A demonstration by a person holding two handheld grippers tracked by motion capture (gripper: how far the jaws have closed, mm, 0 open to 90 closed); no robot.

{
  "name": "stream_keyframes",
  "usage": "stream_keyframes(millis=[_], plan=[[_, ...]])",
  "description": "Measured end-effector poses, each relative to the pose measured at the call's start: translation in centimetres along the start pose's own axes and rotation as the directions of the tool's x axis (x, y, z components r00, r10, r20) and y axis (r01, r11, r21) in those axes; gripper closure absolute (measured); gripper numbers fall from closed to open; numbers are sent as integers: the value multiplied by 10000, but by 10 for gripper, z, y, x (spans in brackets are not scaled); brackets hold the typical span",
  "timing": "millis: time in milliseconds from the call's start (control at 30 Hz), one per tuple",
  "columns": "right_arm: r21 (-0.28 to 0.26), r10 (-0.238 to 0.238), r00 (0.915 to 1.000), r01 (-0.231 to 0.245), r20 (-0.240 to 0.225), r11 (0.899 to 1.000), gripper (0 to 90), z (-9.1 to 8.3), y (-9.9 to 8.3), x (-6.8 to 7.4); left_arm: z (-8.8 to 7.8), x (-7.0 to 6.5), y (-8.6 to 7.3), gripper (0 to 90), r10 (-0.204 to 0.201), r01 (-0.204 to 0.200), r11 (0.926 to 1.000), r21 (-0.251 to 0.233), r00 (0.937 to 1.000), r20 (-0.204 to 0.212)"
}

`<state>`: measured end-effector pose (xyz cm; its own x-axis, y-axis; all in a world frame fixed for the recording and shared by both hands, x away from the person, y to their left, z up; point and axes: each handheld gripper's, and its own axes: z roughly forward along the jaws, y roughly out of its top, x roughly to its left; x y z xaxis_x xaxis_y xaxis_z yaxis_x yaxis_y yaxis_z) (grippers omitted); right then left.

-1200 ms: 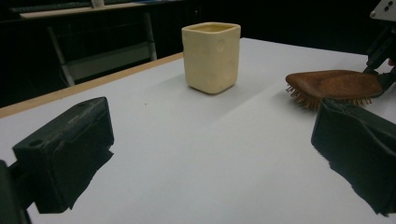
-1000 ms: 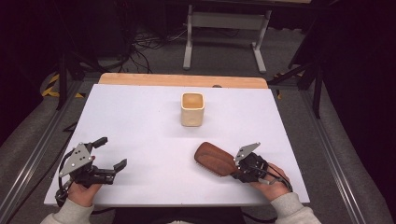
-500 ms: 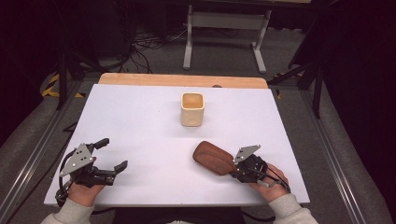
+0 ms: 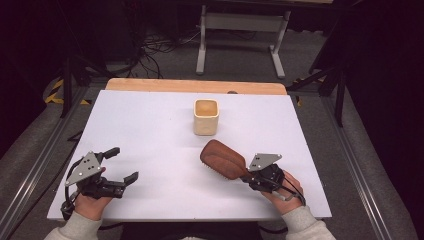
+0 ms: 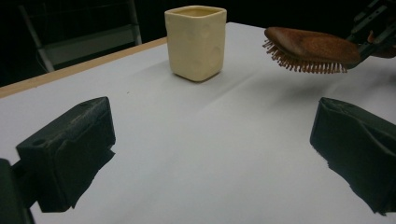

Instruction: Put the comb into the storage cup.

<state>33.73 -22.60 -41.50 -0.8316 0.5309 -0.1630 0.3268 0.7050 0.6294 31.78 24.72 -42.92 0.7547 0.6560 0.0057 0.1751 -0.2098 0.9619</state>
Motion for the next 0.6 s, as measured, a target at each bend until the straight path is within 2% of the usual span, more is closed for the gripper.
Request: stream_keyframes(millis=[233,600], plan=[[-1128,-70,9994,107,335,9936,718,-2,13,6,4,-2,9,3,-80,86,9998,-193,9995,312],[-2077,41,9986,71,534,9782,718,-2,22,9,10,-4,19,3,-226,238,9993,-293,9989,419]])
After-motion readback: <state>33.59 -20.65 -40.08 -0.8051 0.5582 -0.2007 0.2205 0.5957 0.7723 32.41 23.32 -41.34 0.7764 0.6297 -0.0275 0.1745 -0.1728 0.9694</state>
